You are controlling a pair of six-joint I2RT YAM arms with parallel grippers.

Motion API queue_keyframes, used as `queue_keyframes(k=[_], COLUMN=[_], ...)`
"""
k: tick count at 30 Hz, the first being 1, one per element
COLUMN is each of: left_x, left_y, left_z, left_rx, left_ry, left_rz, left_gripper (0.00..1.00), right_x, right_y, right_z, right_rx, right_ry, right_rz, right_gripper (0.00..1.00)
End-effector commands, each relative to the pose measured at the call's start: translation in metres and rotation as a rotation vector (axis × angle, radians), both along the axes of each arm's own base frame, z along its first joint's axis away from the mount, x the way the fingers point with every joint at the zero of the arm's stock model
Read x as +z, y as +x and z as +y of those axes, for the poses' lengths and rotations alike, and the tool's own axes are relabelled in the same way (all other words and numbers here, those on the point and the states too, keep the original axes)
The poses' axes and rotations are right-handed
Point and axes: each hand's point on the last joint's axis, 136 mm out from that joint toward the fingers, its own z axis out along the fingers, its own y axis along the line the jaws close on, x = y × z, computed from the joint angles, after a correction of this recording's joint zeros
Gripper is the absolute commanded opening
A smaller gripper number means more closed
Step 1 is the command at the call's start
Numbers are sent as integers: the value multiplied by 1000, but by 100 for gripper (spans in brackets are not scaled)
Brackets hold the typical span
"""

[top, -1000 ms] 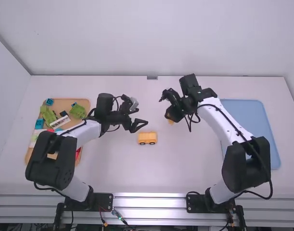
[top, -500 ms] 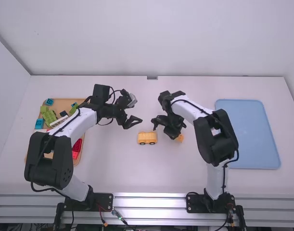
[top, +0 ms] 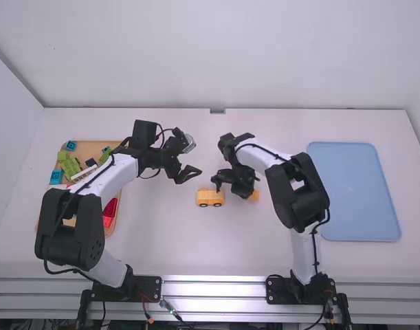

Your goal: Assemble lego blocks to make yellow taxi

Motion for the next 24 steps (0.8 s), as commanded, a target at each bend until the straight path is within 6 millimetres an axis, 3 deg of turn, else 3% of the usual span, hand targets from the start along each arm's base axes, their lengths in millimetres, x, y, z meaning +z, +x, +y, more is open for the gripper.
queue_keyframes(k=[1, 6, 8, 11, 16, 18, 21, 24], left_x=[5, 5, 5, 5, 5, 5, 5, 6], left_y=[4, 3, 3, 3, 3, 3, 4, 5], left_z=[2, 0, 0, 0, 0, 0, 0, 0], left_rx=[1, -7, -7, -7, -8, -8, -7, -6], left_ry=[2, 2, 2, 3, 3, 3, 3, 2], left_rz=[-18, -20, -20, -20, -21, -22, -24, -32], left_gripper=[99, 99, 99, 99, 99, 99, 99, 99], right_x=[-7, -17, -18, -18, -17, -18, -14, 0], right_y=[-2, -6, -7, -7, -4, 3, 10, 16], right_z=[-3, -8, -10, -11, -10, -6, 1, 12], right_rx=[26, 59, 58, 54, 57, 55, 52, 35], right_ry=[-11, -24, -33, -39, -33, -18, 15, 90], right_rz=[16, 12, 15, 11, 0, -27, -52, -67], right_gripper=[7, 9, 14, 40, 69, 89, 99, 99])
